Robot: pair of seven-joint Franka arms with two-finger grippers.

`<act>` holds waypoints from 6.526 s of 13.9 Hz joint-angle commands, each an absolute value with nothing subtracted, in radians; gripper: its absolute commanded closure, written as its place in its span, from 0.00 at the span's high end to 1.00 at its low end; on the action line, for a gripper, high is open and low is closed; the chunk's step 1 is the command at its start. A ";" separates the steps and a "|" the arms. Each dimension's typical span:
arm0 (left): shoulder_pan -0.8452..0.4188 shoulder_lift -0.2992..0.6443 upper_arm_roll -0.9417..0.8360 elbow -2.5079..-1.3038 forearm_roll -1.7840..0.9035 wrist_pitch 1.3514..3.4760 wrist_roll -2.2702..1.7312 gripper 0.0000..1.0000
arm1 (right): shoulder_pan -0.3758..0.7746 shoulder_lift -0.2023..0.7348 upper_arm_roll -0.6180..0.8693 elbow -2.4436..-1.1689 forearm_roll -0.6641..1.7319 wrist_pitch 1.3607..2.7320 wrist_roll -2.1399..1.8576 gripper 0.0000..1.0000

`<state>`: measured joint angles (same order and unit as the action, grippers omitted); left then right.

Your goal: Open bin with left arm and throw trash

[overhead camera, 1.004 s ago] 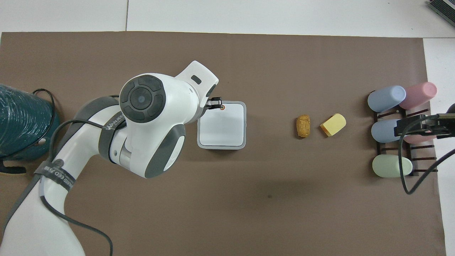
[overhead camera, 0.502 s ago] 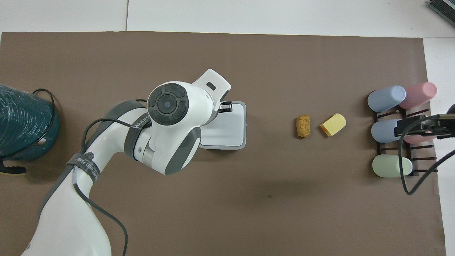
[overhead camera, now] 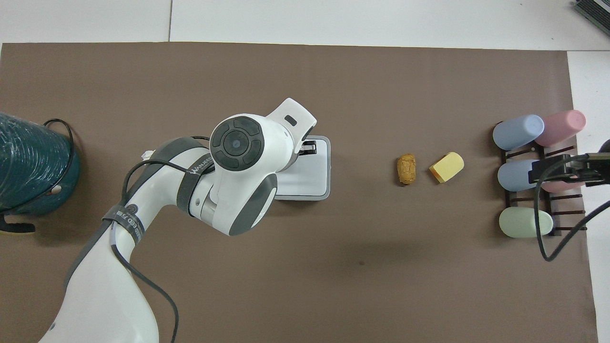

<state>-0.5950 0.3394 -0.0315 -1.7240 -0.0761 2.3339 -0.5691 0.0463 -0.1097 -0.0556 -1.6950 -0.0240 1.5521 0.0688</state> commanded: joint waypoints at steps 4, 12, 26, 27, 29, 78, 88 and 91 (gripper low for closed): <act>-0.601 0.345 -0.017 -1.634 -0.080 2.222 -0.577 0.00 | 0.038 -0.133 -0.051 -1.724 -0.025 1.572 0.049 1.00; -0.496 0.310 -0.008 -1.438 -0.063 1.775 -0.525 0.00 | 0.040 -0.121 -0.049 -1.753 -0.025 1.641 0.051 1.00; -0.178 0.204 -0.014 -1.696 -0.006 2.040 -0.111 1.00 | 0.089 0.231 -0.035 -2.054 -0.025 2.406 0.161 1.00; -0.173 0.190 -0.014 -1.753 -0.008 2.090 -0.097 1.00 | 0.086 0.245 -0.035 -2.069 -0.025 2.431 0.164 1.00; -0.169 0.186 -0.012 -1.811 -0.008 2.146 -0.066 1.00 | 0.075 0.250 -0.037 -2.103 -0.025 2.450 0.158 0.94; -0.406 0.314 -0.018 -1.603 -0.015 2.100 -0.410 0.00 | 0.439 0.335 0.035 -1.557 0.045 2.109 0.578 1.00; -0.549 0.319 -0.018 -1.601 -0.052 2.186 -0.649 0.00 | 0.143 0.285 0.040 -1.776 -0.083 2.208 0.186 1.00; -0.597 0.311 -0.018 -1.627 -0.060 2.192 -0.652 0.00 | 0.112 0.268 0.040 -1.870 -0.083 2.253 0.144 1.00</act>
